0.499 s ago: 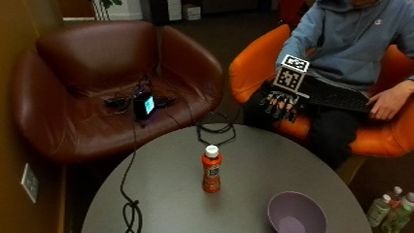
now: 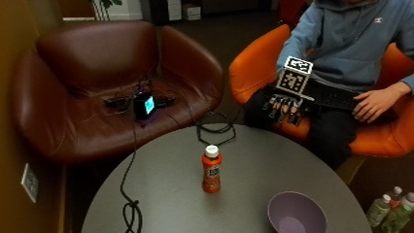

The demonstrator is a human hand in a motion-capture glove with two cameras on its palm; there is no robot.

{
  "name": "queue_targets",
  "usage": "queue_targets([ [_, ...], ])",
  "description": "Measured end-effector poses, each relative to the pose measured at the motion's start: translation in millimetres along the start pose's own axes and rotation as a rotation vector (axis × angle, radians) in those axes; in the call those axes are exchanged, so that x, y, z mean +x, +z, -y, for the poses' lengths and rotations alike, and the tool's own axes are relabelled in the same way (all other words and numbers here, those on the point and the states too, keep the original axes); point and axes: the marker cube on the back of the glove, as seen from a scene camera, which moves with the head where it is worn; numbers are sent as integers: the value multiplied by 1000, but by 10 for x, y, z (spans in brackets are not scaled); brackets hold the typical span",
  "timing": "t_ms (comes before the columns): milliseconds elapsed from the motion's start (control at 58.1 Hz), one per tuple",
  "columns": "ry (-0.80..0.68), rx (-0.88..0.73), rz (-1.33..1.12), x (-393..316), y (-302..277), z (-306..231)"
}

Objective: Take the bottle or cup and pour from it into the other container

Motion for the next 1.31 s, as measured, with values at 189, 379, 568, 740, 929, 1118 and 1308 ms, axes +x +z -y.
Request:
queue_targets([
  [189, -8, 11, -3, 61, -140, 205],
  [379, -9, 2, -22, 125, -213, 435],
  [568, 2, 1, 1, 183, -211, 642],
  [740, 19, 2, -6, 274, -240, 827],
  [929, 53, -3, 28, 368, -274, 1014],
  [1118, 74, 7, -6, 505, -286, 1120],
  [1308, 117, 18, -35, 739, -341, 1211],
])
